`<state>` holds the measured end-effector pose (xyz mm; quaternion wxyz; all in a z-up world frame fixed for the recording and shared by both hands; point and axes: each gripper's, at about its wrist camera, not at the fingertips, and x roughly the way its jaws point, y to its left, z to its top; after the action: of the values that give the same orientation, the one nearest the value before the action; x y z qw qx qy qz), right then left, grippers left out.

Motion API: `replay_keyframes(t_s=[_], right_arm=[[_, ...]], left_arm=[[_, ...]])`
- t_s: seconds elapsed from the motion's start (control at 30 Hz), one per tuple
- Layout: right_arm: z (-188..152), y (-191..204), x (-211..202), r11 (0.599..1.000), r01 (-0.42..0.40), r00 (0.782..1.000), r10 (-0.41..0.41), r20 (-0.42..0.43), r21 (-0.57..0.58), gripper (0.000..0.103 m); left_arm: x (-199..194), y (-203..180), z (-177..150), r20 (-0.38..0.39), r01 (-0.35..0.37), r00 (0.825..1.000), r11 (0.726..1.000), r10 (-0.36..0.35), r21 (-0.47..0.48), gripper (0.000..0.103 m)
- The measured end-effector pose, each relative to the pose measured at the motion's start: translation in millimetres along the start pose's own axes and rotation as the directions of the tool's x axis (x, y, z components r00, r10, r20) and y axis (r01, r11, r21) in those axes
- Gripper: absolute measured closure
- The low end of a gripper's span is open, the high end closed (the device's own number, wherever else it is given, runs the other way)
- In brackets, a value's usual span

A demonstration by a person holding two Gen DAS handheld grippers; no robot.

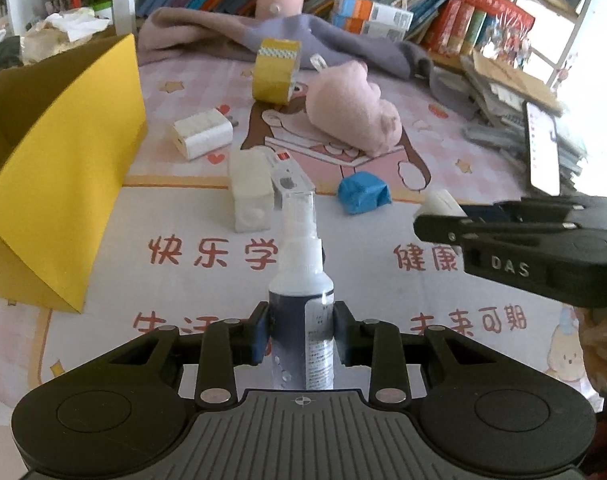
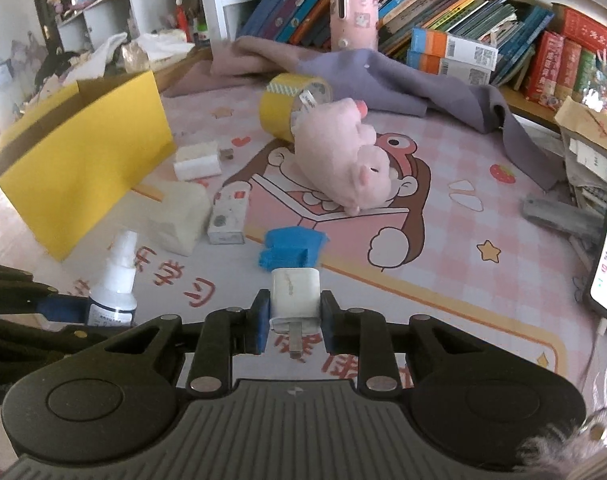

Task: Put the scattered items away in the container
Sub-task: 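Carry the spray bottle and white charger over the yellow box with both tools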

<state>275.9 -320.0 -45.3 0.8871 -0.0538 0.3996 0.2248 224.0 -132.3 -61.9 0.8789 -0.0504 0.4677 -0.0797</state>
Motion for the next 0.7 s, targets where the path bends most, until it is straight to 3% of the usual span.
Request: replay_keyframes(t_s=[0.4,0.7], right_arm=[[-10,46,-45,0.991,0.117,0.99,-0.122,0.076,0.072,0.08],[-21,115,-64,0.987,0.147,0.984,-0.152,0.096,0.064,0.08]], left_arm=[[-41,28,-7,0.096,0.103,0.989,0.989,-0.113,0.103,0.072],[-83,75,-40,0.137,0.128,0.98,0.985,-0.143,0.113,0.072]])
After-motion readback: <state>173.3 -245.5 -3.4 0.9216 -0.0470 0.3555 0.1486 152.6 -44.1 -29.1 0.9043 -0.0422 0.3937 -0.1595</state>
